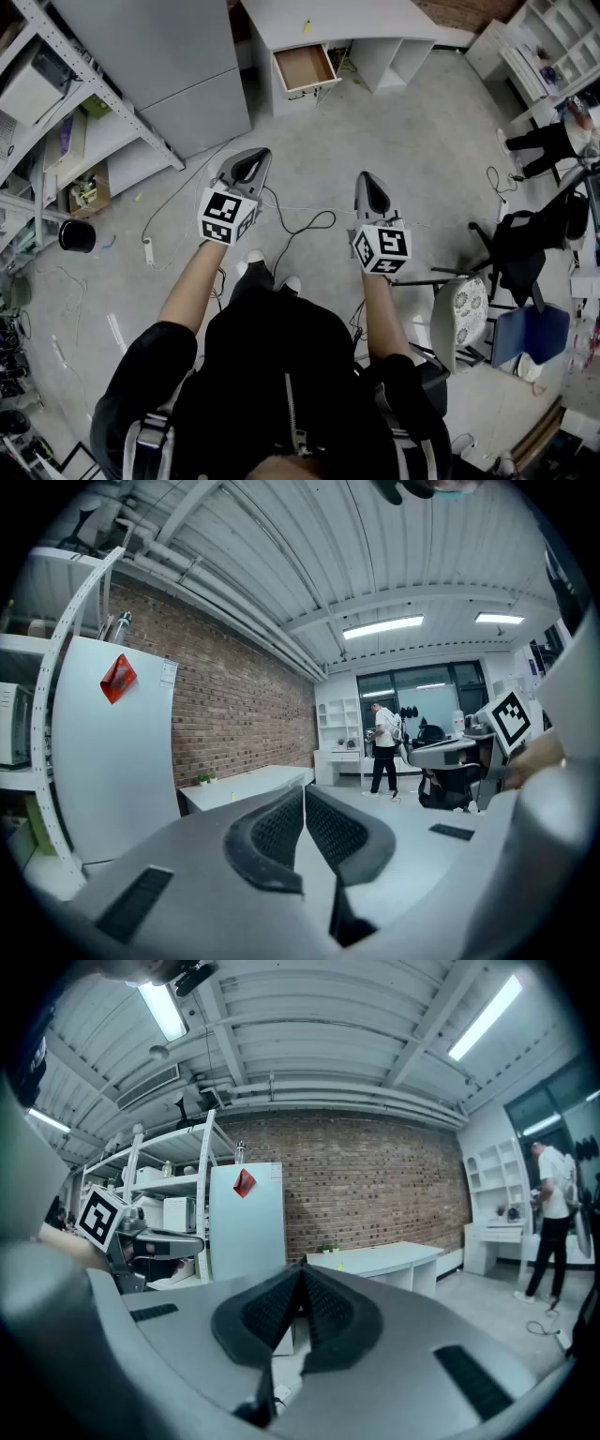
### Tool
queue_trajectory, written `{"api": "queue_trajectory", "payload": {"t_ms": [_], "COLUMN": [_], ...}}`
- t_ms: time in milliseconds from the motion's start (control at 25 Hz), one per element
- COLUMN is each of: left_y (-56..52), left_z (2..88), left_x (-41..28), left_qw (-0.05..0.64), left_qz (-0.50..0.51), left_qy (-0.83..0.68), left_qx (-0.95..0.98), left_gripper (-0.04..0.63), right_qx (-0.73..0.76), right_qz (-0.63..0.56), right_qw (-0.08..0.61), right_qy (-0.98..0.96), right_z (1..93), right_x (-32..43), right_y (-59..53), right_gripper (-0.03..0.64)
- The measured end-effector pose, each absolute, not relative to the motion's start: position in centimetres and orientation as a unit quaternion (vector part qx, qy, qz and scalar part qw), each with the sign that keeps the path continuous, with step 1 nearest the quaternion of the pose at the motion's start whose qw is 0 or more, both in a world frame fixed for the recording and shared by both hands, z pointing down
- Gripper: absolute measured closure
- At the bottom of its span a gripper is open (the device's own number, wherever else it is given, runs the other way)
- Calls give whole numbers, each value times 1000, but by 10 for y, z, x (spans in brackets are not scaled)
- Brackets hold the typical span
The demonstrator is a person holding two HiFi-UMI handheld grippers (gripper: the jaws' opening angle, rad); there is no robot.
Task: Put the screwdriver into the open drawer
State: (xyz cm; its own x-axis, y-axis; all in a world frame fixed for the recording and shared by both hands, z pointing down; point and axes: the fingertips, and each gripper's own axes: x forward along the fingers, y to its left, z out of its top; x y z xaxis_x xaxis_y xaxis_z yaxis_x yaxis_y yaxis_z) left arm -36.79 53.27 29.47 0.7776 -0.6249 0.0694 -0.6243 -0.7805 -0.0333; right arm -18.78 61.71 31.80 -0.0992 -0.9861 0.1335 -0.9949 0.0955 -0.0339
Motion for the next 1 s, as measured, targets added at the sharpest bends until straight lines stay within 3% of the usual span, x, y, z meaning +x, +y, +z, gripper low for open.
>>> {"api": "queue_trajectory", "payload": {"t_ms": [440,520,600,640,1000], "left_y": [537,536,533,531,511], "left_z": [301,299,300,300,305], "left_x": [-368,-368,-368,-368,-344], "left_qw": [0,-2,-10,-12,-18], "left_qz": [-41,-36,-35,-35,-38], "left_qy": [346,347,348,350,334], "left_qx": [-937,-937,-937,-936,-942], "left_gripper": [560,508,366,338,302], "right_qx": [670,670,671,672,678], "right_qz": [64,65,69,70,76], "right_qw": [7,9,8,7,11], "right_qy": [-740,-739,-738,-738,-731], "right_z": [320,321,323,324,330], "right_x": [-179,-177,-176,-175,-153], "right_y": [627,628,629,629,618], "right_gripper": [611,611,613,614,620]}}
